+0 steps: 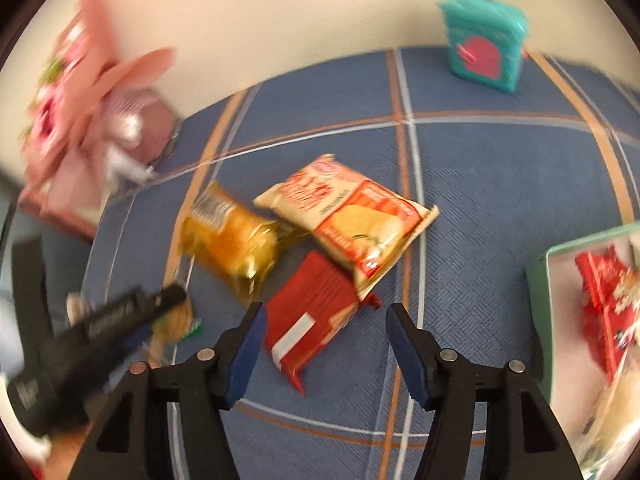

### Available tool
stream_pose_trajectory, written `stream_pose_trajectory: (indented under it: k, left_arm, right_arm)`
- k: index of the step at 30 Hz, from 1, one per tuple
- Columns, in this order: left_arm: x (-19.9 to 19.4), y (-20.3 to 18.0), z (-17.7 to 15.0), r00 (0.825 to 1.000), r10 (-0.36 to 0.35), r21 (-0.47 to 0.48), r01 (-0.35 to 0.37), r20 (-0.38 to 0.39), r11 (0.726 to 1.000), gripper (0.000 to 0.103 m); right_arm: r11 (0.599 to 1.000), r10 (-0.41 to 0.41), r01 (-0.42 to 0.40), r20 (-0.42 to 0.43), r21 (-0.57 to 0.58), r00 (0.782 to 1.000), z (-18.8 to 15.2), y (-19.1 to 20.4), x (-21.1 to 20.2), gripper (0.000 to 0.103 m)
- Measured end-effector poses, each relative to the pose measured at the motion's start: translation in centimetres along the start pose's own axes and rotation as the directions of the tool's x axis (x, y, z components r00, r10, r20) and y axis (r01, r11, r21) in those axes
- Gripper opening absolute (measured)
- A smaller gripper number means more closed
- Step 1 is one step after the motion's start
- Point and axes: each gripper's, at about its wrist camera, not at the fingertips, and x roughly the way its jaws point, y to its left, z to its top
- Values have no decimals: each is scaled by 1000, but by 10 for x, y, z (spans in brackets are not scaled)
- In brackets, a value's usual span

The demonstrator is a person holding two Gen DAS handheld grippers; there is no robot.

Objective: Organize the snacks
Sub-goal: 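Grasp the green-wrapped round cake with the left tool while the right tool grasps the red box, then lift both snacks and carry them over the white tray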

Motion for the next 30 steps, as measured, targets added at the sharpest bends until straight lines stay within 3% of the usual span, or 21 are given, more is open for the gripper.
stream_pose_trajectory:
  k: [7, 15, 22, 30]
  left_arm:
    - [3, -4, 1, 1000, 3, 1, -3, 1, 1000, 52]
    - [2, -1, -2, 1000, -1, 5, 1, -12, 1000, 52]
    - [-2, -4, -11, 999, 9, 36, -8, -39, 999, 52]
    - [-9, -11, -28, 998, -17, 50, 20, -63, 999, 52]
  right_arm:
    - [994, -26, 27, -9, 102, 1000, 8, 7, 14, 65]
    - [992, -123, 122, -30, -28, 992, -6, 25, 16, 65]
    - [968, -218, 206, -72, -144, 973, -19, 17, 7, 60]
    - [978, -168, 154, -95, -143, 981, -40, 8, -5, 47]
